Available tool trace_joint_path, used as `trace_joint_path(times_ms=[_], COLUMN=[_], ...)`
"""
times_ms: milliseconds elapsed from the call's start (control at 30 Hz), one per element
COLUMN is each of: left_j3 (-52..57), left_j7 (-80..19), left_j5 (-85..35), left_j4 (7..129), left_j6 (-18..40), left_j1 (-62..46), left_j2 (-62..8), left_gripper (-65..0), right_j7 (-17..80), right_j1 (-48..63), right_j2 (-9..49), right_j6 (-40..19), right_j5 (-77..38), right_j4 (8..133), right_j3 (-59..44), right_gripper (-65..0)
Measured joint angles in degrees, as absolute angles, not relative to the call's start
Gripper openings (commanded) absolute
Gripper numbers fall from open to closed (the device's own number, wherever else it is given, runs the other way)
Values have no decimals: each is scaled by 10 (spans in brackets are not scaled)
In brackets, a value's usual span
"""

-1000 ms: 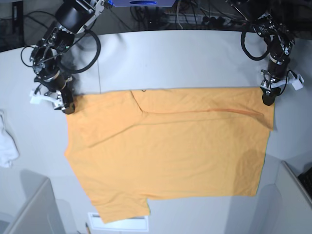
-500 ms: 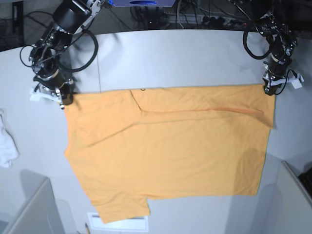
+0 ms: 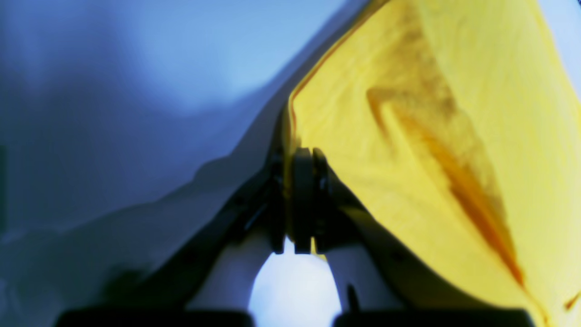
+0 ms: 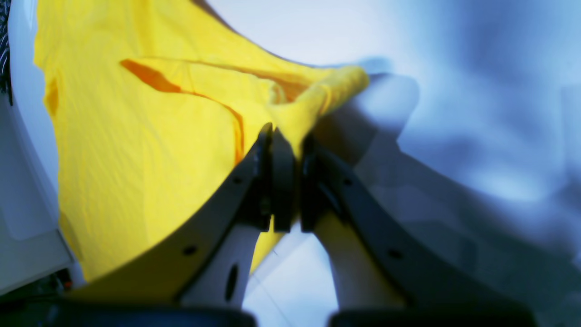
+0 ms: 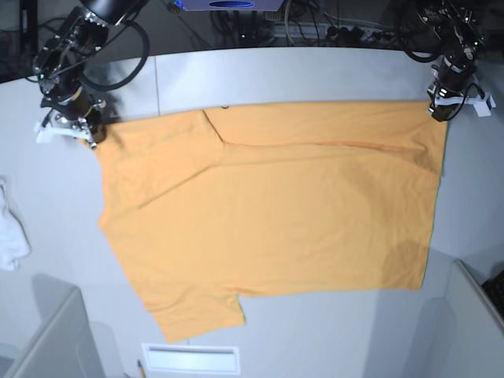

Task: Fold the T-shirt properly
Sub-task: 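Drag the shirt toward the robot, straightening it flat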

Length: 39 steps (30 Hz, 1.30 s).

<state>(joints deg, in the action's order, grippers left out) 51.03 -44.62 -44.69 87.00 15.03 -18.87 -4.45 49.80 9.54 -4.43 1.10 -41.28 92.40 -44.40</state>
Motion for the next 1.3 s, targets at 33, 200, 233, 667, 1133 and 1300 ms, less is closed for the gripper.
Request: trace_joint_path(times_ms=[33,200,233,667,1133,1300], left_j3=[510,509,509,510,510,510], left_j7=[-447,-449,-449,-453,-451,-451], left_j5=[-446,-451,-450,-449,-451,-451], left_j4=[877,919,924,959,974,972], left_j6=[150,150,150,150,150,150], left_j1=[-194,-223,-229,-295,-348,-348], left_j2=[-44,-43,-43,-42,-43,-43], left_gripper=[-650,-650,-650,-650,-650,-650], right_j7=[501,507,507,507,506,506], right_j1=[101,132,137,205,263,263], right_j2=[-46,-47,-47,-47,-54,-54], right_j6=[11,11,11,11,11,11], right_j5=[-411,-411,-411,-416,-416,-415], right_j4=[931,966,972,1020,1030,1030], right_j3=[-444,-444,-444,-444,-444,-444], right_gripper=[-650,-650,-650,-650,-650,-650])
